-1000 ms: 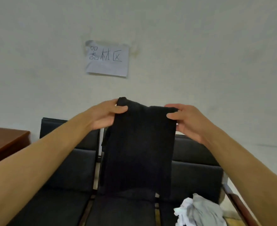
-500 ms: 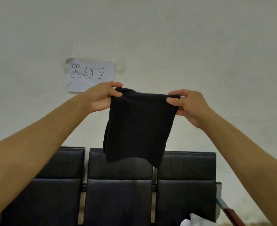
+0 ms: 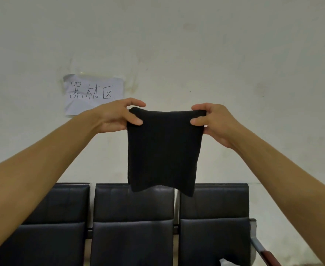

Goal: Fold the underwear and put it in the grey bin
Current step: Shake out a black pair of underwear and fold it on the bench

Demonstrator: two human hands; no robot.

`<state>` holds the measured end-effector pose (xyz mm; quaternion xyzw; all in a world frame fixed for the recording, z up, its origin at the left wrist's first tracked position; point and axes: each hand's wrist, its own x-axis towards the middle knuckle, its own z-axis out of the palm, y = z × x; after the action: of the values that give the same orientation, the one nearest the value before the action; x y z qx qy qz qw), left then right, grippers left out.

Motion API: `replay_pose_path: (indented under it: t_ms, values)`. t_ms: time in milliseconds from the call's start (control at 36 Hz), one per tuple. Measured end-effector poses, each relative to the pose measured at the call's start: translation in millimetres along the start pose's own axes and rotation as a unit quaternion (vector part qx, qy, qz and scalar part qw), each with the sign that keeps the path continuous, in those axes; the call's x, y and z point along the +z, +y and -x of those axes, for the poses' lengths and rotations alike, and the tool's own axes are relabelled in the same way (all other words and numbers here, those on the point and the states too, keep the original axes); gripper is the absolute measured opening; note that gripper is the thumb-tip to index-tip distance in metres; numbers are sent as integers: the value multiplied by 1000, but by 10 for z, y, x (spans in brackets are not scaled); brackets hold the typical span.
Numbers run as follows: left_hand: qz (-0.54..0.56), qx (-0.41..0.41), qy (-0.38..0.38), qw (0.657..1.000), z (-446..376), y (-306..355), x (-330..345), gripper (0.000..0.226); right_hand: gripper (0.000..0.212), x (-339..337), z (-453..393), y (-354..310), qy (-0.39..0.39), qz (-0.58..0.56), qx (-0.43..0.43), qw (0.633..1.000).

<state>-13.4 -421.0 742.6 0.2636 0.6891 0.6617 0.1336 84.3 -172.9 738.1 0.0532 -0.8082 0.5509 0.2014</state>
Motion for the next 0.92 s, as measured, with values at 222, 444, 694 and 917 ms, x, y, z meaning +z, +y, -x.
replay_pose_path:
  t_ms: [222, 444, 694, 917]
  values:
    - [-73, 49, 89, 992, -169, 60, -34, 36, 48, 34, -149, -29, 42, 129, -23, 991]
    - [-131, 103, 156, 974, -288, 42, -38, 34, 41, 53, -289, -10, 63, 193, -29, 979]
    - [-299, 152, 215, 917, -490, 49, -15, 38, 28, 34, -517, -8, 106, 338, -54, 934]
    - [-355, 134, 216, 900, -581, -87, -24, 12, 18, 26, -594, 169, 87, 387, -37, 917]
